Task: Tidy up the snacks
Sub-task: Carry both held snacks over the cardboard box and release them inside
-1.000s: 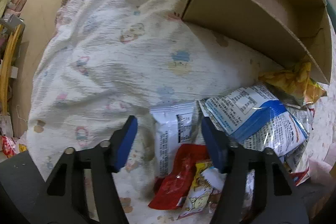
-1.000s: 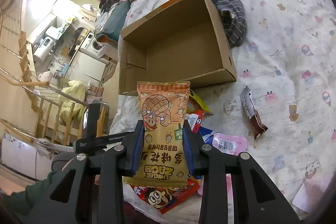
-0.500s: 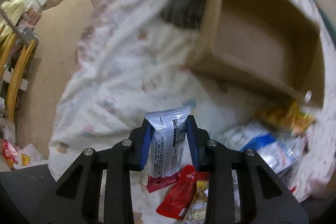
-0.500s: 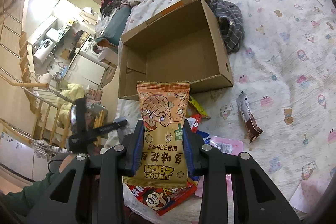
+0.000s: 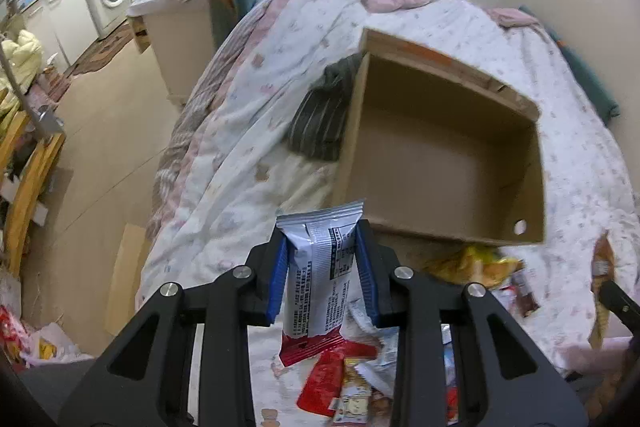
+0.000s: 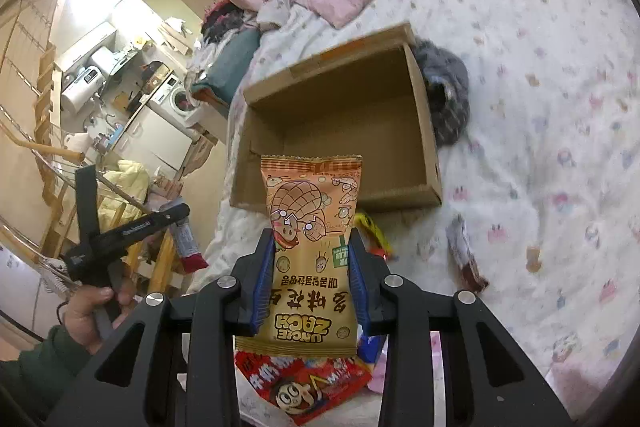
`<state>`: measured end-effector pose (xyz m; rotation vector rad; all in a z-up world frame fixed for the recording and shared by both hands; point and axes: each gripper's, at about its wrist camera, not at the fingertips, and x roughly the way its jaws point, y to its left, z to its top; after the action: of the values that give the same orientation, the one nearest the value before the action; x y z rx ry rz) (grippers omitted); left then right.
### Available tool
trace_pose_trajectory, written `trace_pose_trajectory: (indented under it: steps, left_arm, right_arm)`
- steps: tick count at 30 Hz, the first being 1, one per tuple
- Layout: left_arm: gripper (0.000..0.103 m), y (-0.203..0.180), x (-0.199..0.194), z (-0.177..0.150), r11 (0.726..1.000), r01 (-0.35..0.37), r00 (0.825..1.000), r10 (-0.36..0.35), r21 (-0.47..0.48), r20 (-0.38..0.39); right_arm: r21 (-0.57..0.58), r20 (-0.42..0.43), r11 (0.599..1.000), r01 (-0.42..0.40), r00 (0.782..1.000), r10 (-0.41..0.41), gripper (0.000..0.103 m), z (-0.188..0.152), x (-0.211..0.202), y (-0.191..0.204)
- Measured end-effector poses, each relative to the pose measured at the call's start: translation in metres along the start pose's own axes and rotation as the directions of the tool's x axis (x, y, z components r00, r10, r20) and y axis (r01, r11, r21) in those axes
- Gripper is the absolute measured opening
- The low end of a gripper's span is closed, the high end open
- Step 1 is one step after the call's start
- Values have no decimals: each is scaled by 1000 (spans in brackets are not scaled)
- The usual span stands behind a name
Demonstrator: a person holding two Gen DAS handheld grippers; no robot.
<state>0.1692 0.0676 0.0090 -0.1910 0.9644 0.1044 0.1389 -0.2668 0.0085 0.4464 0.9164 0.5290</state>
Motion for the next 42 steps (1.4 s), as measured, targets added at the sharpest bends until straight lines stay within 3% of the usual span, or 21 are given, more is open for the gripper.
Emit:
trace_pose_trajectory:
  steps: [5, 11, 21, 31, 38, 42]
  left_arm:
    - [28, -12, -12, 18, 999, 32, 999, -32, 32, 18]
    - [28, -30, -12, 36, 995, 55, 997, -58, 79, 41]
    - [28, -58, 19, 64, 988, 96, 994, -100, 125, 31]
    - [28, -78, 65, 60, 979, 105, 994, -108, 172, 10]
    - [28, -86, 87, 57, 977, 89, 994, -99, 194, 41]
    - [28, -90, 98, 58, 978, 120, 992, -122, 171, 5]
  right_arm:
    - [-44, 73, 999, 10, 997, -7, 35, 27, -7, 19]
    - [-96, 104, 995, 28, 994, -18, 35, 59, 2, 38]
    - [-83, 57, 994, 72, 996, -68, 35, 96, 55, 32]
    - [-13, 11, 994, 110, 994, -110, 35, 92, 101, -10]
    - [-5, 2, 990, 144, 990, -144, 35, 92, 117, -21]
    - [5, -28, 987, 161, 987, -161, 35, 92, 127, -25]
